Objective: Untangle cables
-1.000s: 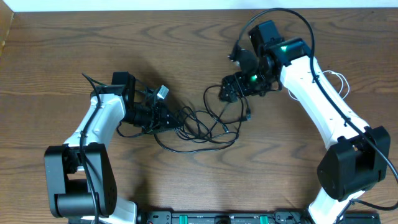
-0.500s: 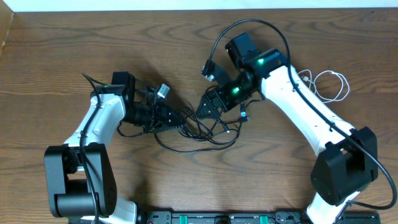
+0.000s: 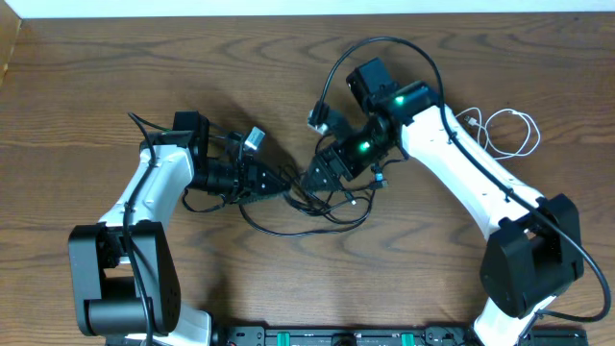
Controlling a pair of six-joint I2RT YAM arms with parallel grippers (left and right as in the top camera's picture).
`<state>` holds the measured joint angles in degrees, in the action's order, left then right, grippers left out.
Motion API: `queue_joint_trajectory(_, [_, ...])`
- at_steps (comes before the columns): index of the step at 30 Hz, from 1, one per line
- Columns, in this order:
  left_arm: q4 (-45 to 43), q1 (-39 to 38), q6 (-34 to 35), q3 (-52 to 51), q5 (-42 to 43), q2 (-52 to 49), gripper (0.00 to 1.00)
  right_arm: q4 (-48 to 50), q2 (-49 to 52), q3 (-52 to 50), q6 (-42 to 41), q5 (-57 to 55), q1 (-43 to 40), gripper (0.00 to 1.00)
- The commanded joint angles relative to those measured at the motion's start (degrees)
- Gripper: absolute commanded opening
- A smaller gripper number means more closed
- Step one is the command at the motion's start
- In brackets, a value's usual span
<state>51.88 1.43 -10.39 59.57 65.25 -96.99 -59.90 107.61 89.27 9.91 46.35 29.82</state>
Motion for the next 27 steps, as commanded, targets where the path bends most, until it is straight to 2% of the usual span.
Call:
queue_joint_trajectory(1, [-0.2,0.7,-2.3,-0.5,6.7,-0.4,0.19,1.8,-0.6,-2.9,4.3,5.1,0.3,0.73])
queue_joint_trajectory(4, [-0.6,1.7,-2.3,-0.5,9.0,-0.4,0.19,4.8,-0.6,-5.5,4.0,6.2,0.3,0.68])
queue_joint_trajectory(7, [-0.6,2.7,-2.3,-0.5,9.1,-0.4,0.11,8.5,-0.6,-7.5,2.3,6.6,0.3,0.63])
queue_joint_trajectory(11, [-0.6,2.8,-2.3,-0.5,8.6,-0.4,0.10,15.6,-0.6,-10.6,-2.7,6.6,0.3,0.46])
queue_joint_trajectory(13, [-0.6,2.8,-2.3,-0.5,6.7,-0.4,0.11,18.4,-0.6,-11.8,-5.0,6.6,0.3,0.42])
queue_joint_trajectory(14, [-0.6,2.8,-2.2,-0.5,4.4,-0.4,0.15,20.2,-0.6,-12.7,-6.5,6.6,0.3,0.42])
queue_joint_trajectory(15, [-0.6,2.8,-2.2,-0.5,2.5,-0.4,0.33,21.2,-0.6,-13.2,-7.3,6.5,0.4,0.42])
queue_joint_trajectory(16, [-0.6,2.8,-2.2,-0.5,-0.2,-0.4,0.93,21.9,-0.6,-13.7,-7.6,6.5,0.6,0.42])
queue_joint_trajectory(17, [-0.6,2.8,-2.2,-0.5,-1.9,-0.4,0.98,22.1,-0.6,-14.0,-7.6,6.5,0.7,0.43])
queue_joint_trajectory(27, [-0.6,2.8,-2.2,-0.5,-31.2,-0.4,0.98,21.6,-0.6,-14.1,-7.5,1.8,3.5,0.47])
